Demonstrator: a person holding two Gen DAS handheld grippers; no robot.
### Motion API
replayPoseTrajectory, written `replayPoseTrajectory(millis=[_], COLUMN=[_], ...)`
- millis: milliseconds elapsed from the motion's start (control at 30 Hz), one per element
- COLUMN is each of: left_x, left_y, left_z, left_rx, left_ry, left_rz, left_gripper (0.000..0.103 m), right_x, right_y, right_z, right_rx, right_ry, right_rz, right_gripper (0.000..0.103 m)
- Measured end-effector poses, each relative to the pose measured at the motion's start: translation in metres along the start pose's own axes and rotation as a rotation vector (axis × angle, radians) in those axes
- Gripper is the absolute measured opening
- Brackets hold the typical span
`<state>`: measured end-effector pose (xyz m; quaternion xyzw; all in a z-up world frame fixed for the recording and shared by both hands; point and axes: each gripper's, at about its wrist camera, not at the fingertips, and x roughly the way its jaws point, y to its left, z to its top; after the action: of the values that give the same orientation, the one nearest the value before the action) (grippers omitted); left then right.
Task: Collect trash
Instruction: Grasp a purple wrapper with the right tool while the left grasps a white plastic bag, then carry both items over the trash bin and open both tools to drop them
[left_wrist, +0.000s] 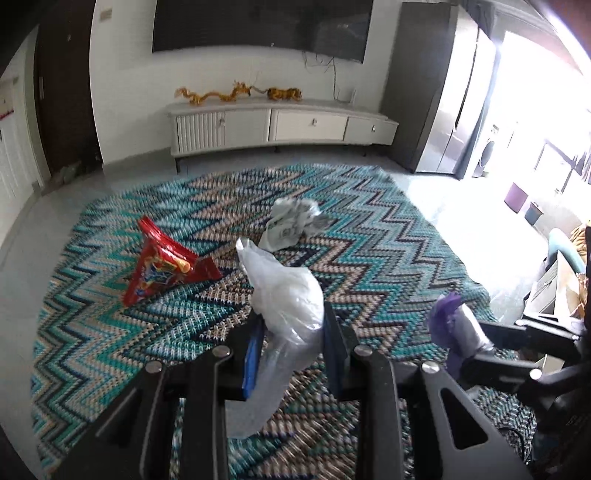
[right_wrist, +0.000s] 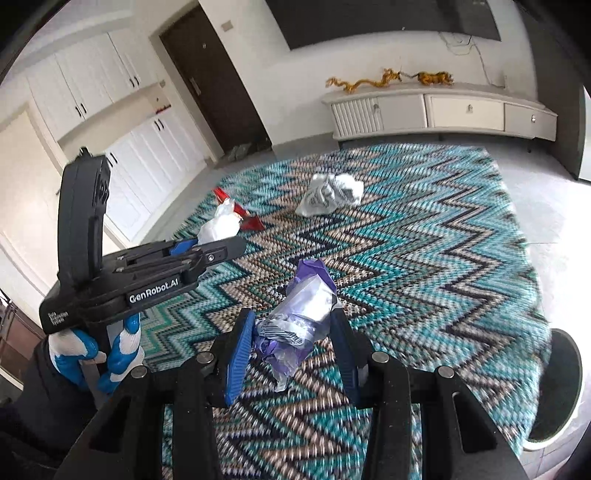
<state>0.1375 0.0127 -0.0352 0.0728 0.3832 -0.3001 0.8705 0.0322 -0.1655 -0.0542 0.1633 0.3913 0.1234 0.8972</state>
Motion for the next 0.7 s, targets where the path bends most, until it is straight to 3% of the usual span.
replayPoseTrajectory(millis=[333, 700], left_x=[-0.050, -0.083], left_y=[-0.054, -0.114], left_z=[0.001, 0.003], left_rx=[0.099, 0.215], left_ry=[-0.109, -0.169], left_rz=[0.052, 0.098], left_gripper=[0.027, 0.027], right_x=[-0.080, -0.143], right_y=[0.010, -0.016], right_z=[-0.006, -0.022], right_rx=[-0.004, 0.045], right_ry=[-0.154, -0.287], right_rz=[0.005, 0.009], right_gripper=[0.040, 0.040])
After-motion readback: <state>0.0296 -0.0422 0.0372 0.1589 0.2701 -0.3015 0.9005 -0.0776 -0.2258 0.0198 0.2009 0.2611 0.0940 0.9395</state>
